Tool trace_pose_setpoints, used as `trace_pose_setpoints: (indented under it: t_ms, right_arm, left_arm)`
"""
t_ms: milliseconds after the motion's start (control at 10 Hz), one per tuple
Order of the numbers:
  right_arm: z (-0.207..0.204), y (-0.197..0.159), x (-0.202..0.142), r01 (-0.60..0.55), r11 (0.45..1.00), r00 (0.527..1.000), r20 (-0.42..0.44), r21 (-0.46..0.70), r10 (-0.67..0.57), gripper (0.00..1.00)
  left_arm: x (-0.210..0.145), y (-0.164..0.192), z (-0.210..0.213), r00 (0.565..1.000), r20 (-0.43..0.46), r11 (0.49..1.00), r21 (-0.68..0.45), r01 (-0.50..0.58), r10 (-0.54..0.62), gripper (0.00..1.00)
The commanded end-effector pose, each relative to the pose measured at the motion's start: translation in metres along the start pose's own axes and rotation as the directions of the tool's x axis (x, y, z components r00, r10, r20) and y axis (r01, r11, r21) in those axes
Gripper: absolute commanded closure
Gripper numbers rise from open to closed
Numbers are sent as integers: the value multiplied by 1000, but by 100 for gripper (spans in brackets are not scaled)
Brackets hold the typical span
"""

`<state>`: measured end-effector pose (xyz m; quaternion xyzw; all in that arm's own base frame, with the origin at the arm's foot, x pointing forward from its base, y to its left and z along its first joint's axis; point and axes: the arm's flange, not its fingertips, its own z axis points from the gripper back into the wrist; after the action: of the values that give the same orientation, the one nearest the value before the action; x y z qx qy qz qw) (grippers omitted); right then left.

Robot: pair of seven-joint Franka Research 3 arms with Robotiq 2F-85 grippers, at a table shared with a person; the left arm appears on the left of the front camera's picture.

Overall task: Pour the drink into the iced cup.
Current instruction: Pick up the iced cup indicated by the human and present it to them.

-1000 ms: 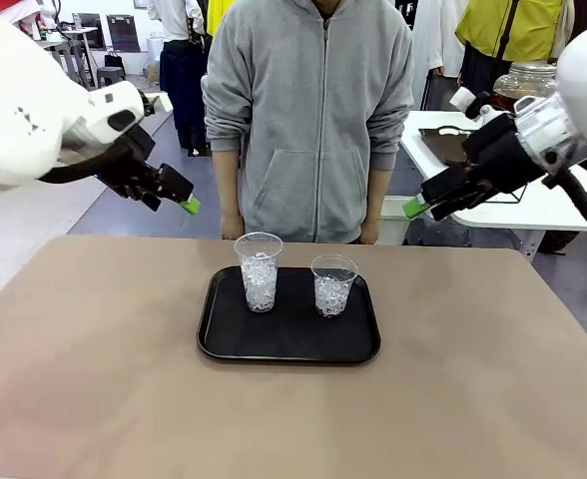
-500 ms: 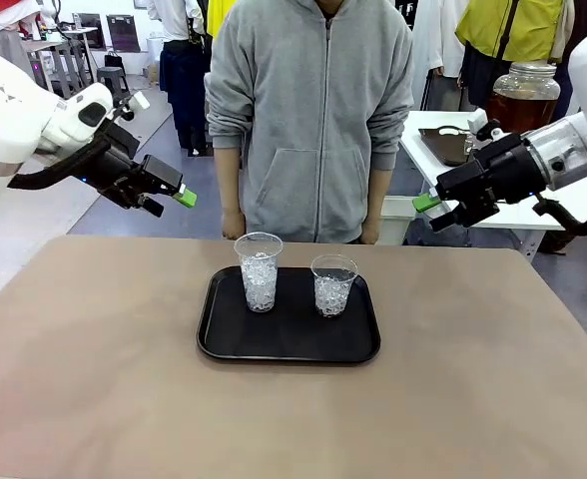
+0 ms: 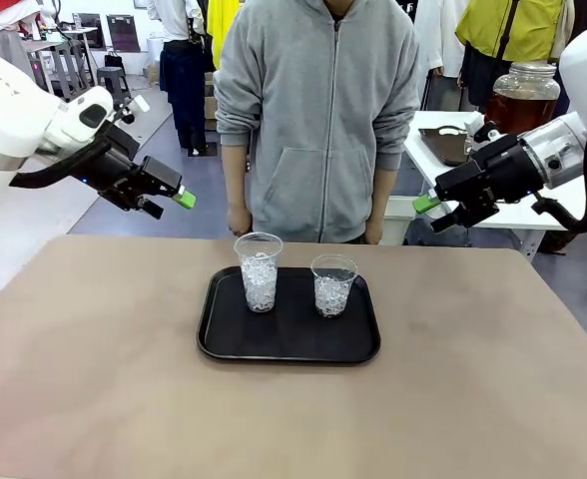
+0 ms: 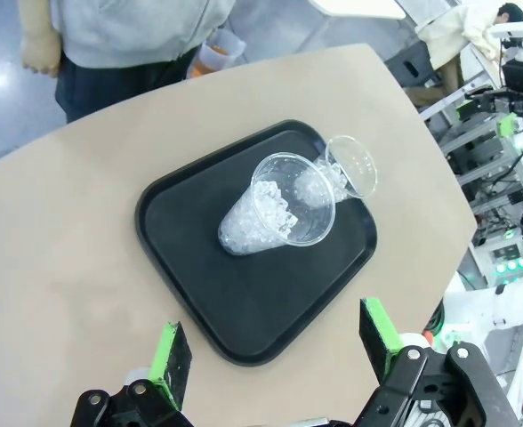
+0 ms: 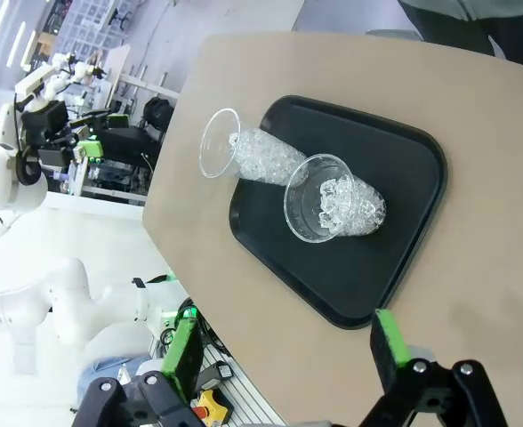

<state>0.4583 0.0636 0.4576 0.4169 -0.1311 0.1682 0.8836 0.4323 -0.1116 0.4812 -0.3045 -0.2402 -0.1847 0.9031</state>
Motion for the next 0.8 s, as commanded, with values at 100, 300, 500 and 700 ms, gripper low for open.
trace_pose_setpoints:
  t_ms: [100, 300, 500, 700]
  right_arm:
    - [-7, 8, 7, 20, 998, 1000, 7, 62, -20, 0]
    - [7, 0, 22, 200, 959, 976, 49, 200, -213, 0]
    - [16, -23, 25, 323, 898, 936, 43, 299, -350, 0]
    - [13, -46, 26, 399, 832, 900, 11, 385, -436, 0]
  left_arm:
    - [4, 5, 5, 999, 20, 998, -44, -43, 44, 0]
    - [6, 24, 22, 974, 80, 962, -195, -191, 210, 0]
    - [-4, 49, 21, 939, 84, 903, -315, -292, 333, 0]
    - [-9, 70, 5, 912, 50, 832, -433, -347, 407, 0]
